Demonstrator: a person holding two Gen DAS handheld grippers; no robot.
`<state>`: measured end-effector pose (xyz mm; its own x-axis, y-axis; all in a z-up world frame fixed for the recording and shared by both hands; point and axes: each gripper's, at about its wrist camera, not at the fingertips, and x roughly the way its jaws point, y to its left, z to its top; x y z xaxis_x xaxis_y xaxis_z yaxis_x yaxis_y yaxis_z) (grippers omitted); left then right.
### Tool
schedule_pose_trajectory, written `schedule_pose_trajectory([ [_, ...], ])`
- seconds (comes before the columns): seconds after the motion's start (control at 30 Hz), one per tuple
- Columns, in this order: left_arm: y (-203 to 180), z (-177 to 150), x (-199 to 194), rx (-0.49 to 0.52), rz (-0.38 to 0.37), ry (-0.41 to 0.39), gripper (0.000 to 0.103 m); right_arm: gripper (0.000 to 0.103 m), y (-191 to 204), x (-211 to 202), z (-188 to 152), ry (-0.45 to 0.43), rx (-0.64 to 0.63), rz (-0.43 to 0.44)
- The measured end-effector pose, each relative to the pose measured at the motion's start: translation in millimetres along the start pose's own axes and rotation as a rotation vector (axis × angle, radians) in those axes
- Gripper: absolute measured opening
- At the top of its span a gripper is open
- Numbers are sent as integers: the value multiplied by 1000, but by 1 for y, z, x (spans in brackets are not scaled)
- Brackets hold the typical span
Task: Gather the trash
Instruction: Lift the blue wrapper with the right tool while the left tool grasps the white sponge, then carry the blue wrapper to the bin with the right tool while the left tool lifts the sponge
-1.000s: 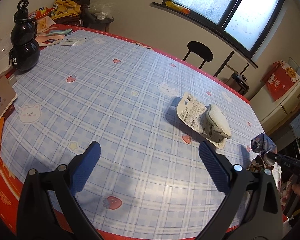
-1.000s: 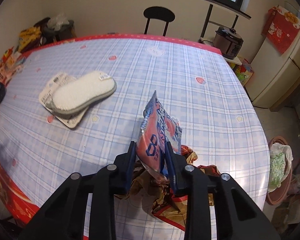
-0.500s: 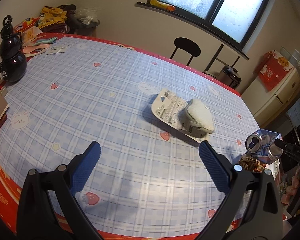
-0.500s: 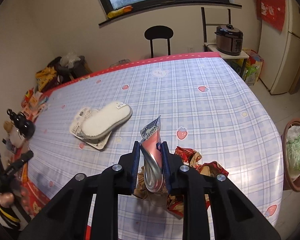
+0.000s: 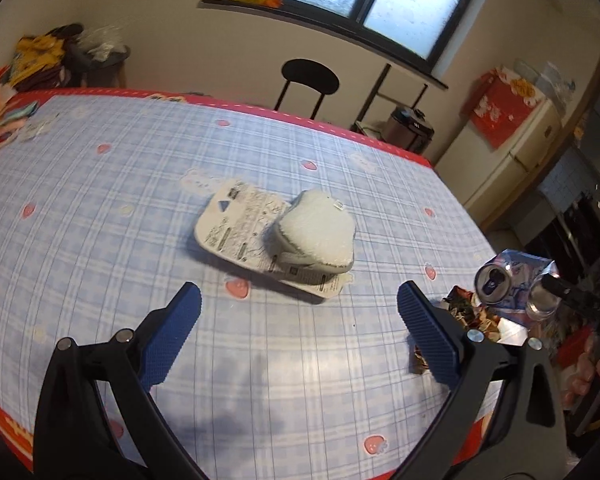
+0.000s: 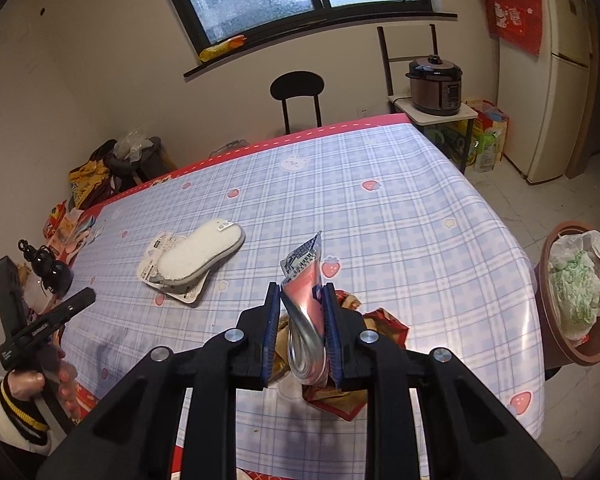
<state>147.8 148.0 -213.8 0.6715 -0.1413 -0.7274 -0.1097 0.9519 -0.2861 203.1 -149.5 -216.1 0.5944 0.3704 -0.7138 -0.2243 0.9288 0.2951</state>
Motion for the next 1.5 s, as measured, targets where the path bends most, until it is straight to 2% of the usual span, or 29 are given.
schedule_pose_trajectory([
  [0.1, -15, 9, 23, 94, 21, 30, 97, 22, -6, -2, -2, -6, 15, -6],
  [0.13, -21, 12, 37, 132, 21, 65, 97, 22, -7, -2, -3, -8, 20, -9],
  [0.17, -22, 14, 45, 135, 23, 81, 97, 22, -8, -2, -3, -8, 24, -12],
  [0.23, -16, 19, 57, 77, -10, 97, 96, 22, -12, -3, -4, -8, 32, -17],
  [0.3, 0, 28, 69, -67, -59, 114, 89, 22, -17, -3, -6, -6, 43, -25],
  [0.33, 6, 31, 73, -119, -75, 120, 79, 22, -19, -2, -6, -5, 49, -29],
  [0.37, 13, 34, 79, -180, -83, 129, 75, 22, -22, -1, -7, -3, 57, -34],
  [0.4, 19, 36, 85, -224, -88, 133, 74, 22, -24, 0, -7, -1, 63, -37],
  [0.57, 30, 38, 107, -302, -88, 167, 63, 22, -25, 5, -5, 9, 58, -43],
  [0.8, 26, 35, 131, -361, -101, 207, 60, 22, -23, 8, -3, 25, 41, -56],
  [0.87, 28, 34, 138, -375, -100, 229, 44, 22, -22, 6, -2, 24, 40, -61],
  [0.9, 27, 33, 139, -375, -105, 228, 42, 22, -22, 5, -2, 22, 38, -64],
  [0.97, 25, 34, 133, -365, -120, 206, 35, 22, -22, 2, -1, 16, 36, -68],
  [1.17, 10, 45, 93, -270, -158, 115, 21, 22, -19, -8, 3, -7, 38, -70],
  [1.27, 3, 51, 65, -221, -173, 53, 21, 22, -14, -12, 5, -19, 25, -60],
  [1.5, -4, 52, -12, -182, -179, -78, 20, 22, -8, -23, 5, -58, 15, -32],
])
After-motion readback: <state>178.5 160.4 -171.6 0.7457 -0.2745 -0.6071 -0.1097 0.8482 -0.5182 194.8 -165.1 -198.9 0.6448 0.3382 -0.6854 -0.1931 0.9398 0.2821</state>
